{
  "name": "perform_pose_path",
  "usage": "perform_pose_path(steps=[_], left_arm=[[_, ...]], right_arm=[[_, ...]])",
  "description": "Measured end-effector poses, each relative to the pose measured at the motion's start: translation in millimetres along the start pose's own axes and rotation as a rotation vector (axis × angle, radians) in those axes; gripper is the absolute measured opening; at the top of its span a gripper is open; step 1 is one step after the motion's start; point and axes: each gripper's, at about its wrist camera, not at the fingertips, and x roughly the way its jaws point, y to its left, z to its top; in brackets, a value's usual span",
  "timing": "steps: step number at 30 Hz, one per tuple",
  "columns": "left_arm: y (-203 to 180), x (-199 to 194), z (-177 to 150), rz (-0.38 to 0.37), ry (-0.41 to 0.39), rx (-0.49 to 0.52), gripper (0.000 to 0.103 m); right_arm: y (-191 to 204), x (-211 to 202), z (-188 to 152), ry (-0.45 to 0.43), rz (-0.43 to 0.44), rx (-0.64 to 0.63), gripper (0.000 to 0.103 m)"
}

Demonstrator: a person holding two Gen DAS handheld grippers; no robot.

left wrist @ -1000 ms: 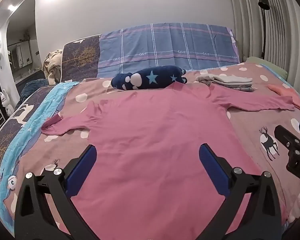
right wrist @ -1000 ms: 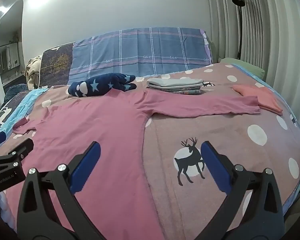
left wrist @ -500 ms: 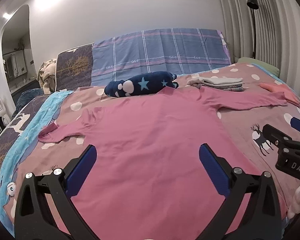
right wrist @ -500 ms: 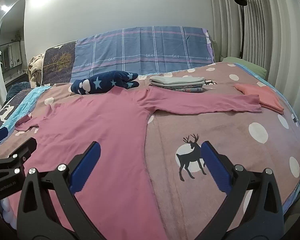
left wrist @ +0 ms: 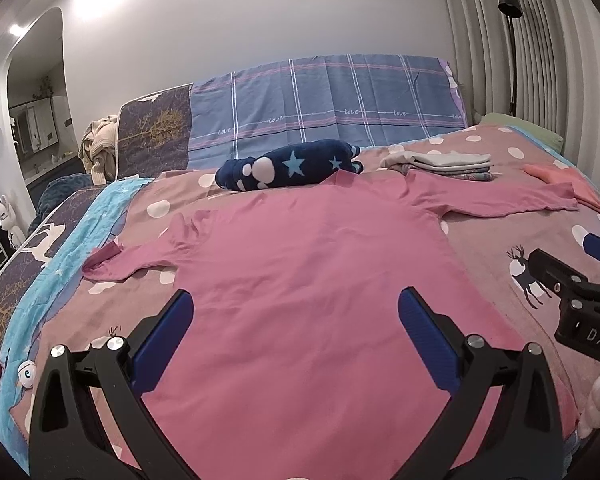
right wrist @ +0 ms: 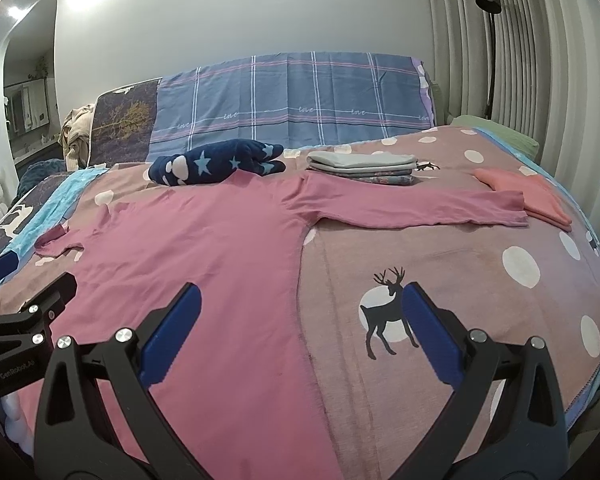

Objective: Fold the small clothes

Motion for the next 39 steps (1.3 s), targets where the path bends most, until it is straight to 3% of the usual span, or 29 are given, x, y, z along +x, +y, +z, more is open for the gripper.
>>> perform_pose_path(steps=[26,39], left_arm=[[9,7,-8,-0.004,0.024,-0.017,0.102],[12,14,-12,-0.053,0.049,-0.039,0.102]], right_arm=[[12,2,1,0.017,-0.005,-0.011,0.101],[13,5,0,0.033,0.002,-0.025,0.101]])
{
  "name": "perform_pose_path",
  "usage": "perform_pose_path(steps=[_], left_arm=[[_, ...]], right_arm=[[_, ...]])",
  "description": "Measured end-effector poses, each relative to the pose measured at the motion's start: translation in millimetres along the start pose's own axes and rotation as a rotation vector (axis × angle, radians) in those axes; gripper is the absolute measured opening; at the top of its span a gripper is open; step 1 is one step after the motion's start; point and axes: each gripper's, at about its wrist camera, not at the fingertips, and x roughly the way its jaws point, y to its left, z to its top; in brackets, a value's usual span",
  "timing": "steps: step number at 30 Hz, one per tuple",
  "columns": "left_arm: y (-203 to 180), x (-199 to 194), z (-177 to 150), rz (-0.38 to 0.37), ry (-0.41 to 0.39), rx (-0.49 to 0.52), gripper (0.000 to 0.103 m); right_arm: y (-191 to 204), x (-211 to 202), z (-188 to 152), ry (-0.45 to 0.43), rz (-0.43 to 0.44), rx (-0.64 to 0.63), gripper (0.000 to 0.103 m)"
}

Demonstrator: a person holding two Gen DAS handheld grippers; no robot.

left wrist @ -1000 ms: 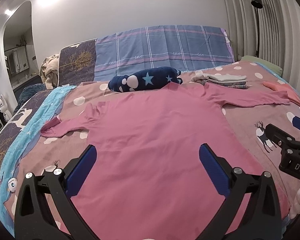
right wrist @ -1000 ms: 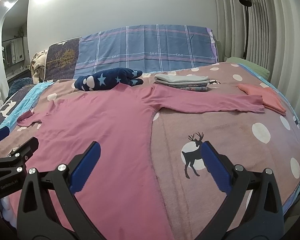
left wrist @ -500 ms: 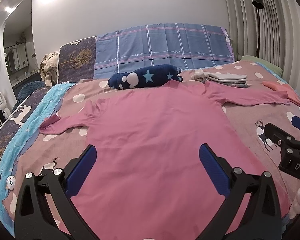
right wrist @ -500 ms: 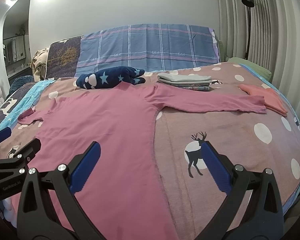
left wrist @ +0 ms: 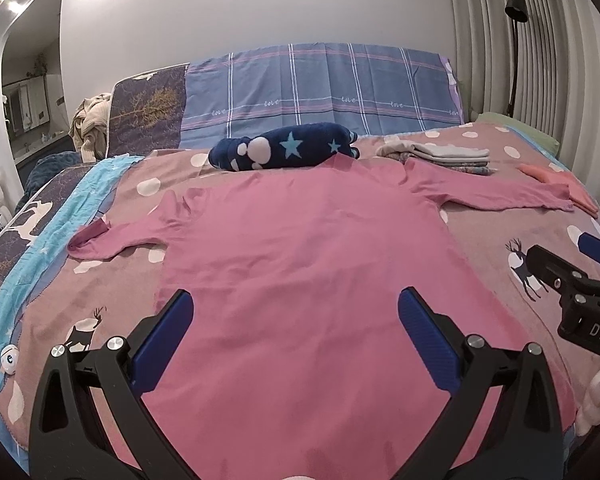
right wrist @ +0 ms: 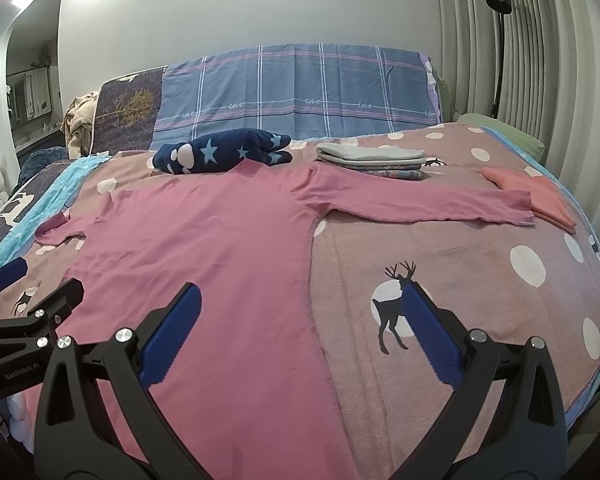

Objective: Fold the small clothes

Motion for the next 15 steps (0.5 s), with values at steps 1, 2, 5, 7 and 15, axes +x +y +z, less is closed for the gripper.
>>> perform_pose_path(steps=[1,2,5,7,15], left_arm=[[-0.8,-0.1,-0.3,-0.002,0.000,0.002,0.102],[-0.7,-0.2,-1.1,-0.003,0.000,0.004,0.102],[-0.5,-0.7,-2.3,-0.007,-0.005,0.006,0.102],[-0.8,-1.1,-3.0,-0.007,-0.007,0.007,0.102],[0.2,0.6,-5.1,-0.007,-0.006,0.013,0.102]], right_arm=[[0.0,0.1,0.0,-0.001,-0.001,0.000,0.101],[0.0,0.1,-0.1,-0.001,-0.001,0.000,0.101],[0.3,0.1,-0.3,-0.002,-0.001,0.000,0.101],[0.2,-0.2,-0.9,-0.003,-0.002,0.000,0.101],[-1.3,-0.8,-1.1,-0.008,0.017,0.023,0.101]])
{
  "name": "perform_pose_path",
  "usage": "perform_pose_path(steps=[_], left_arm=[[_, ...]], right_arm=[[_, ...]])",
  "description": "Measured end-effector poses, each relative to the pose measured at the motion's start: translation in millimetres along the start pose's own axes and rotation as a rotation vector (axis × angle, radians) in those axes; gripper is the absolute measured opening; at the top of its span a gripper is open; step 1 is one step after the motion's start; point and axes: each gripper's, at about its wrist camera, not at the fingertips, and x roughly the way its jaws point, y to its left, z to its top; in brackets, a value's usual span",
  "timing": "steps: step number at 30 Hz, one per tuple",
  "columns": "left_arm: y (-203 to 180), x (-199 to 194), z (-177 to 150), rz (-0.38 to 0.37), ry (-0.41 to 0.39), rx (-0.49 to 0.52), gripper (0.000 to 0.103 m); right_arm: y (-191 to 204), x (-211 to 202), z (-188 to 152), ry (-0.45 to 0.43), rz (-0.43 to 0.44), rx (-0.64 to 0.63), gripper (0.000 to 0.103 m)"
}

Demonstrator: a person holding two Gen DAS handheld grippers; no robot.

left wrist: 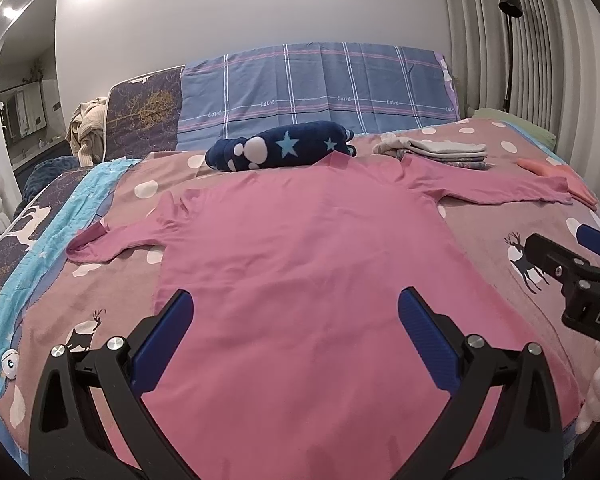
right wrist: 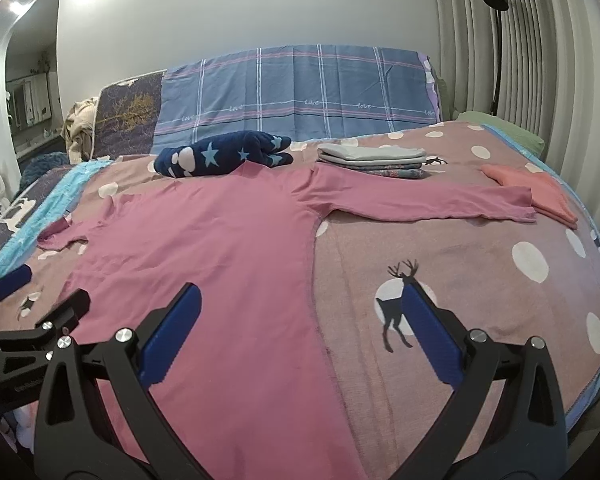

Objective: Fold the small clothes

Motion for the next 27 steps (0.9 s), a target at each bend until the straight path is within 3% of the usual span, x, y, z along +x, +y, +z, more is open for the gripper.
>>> perform_pose_path(steps=[3,18,27], left_arm=[[4,0,-1,-0.025,-0.003,-0.025,0.102],[9,13,-4,-0.014,0.021,-0.019,0.102],[18,29,-4,-0.017,0.045,-0.025,0.102]], right_arm=[[3,-2,0,-0.013,0.002,-0.014,0.101],[12,10,1,0.012,-0.019,-0.068,0.100],[21,24,3,0.029,-0.015,-0.098,0.092]])
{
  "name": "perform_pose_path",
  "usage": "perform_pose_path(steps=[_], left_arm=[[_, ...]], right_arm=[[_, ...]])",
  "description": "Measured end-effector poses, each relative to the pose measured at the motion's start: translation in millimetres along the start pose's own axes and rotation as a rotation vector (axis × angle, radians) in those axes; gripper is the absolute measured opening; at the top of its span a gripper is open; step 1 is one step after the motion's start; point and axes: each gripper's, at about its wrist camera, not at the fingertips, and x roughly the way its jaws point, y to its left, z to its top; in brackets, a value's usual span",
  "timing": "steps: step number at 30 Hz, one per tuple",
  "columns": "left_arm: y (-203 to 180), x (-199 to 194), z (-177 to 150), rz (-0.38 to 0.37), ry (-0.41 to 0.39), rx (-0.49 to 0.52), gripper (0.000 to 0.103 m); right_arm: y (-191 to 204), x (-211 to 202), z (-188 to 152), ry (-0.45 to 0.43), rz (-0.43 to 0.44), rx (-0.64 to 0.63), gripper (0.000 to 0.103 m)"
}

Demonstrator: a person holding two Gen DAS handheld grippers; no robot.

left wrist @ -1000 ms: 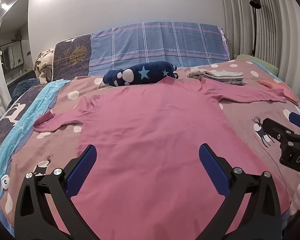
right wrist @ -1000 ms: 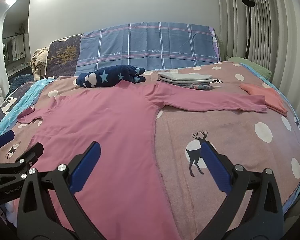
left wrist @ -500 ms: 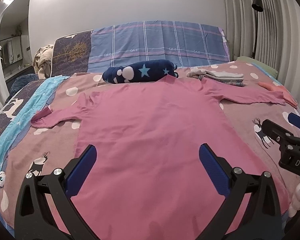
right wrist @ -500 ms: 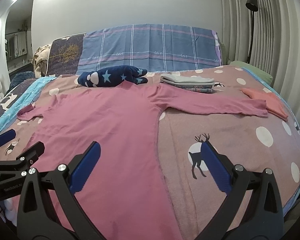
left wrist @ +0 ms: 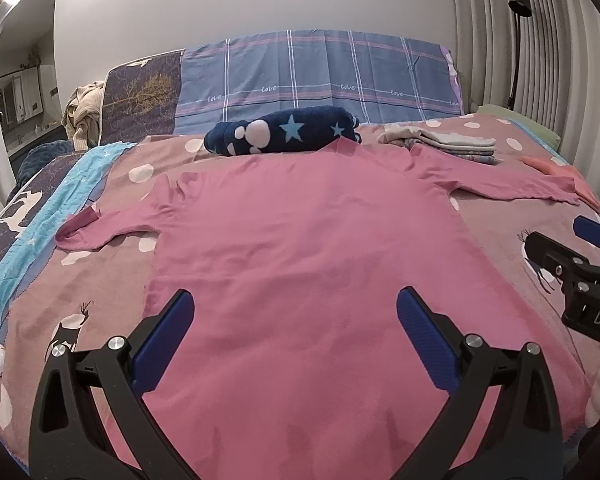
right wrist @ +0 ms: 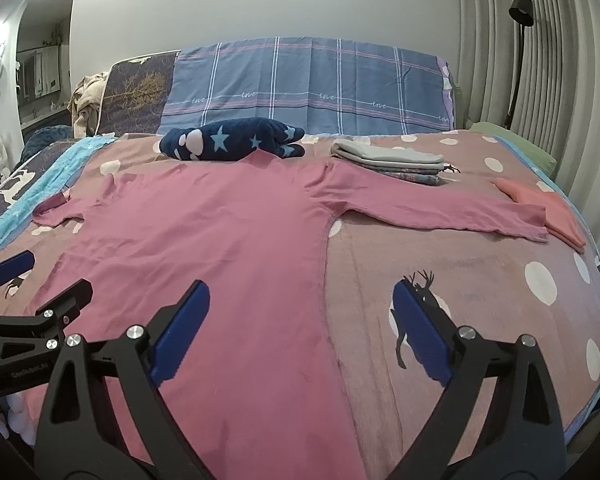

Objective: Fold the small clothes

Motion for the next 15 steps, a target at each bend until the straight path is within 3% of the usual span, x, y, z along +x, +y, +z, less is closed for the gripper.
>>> perform_pose_path(steps=[5,9,13,15], left_arm=[[7,9,4,-0.004,0.008,-0.002,0.101],[11,17,7,-0.008,0.015,-0.001,0.097],[17,28,14,-0.010,0.028,0.001,0.095],[26,32,19,-0.011,0.029,0.003,0.088]], right_arm=[[0,10,5,0.015,0.004,0.009,0.079],[-1,19,11,0.037,0.024,0.007,0.059],[4,29,19,0.049,0.001,-0.042,0.058],[6,34,24,0.054,0.002,-0.070,0.058]])
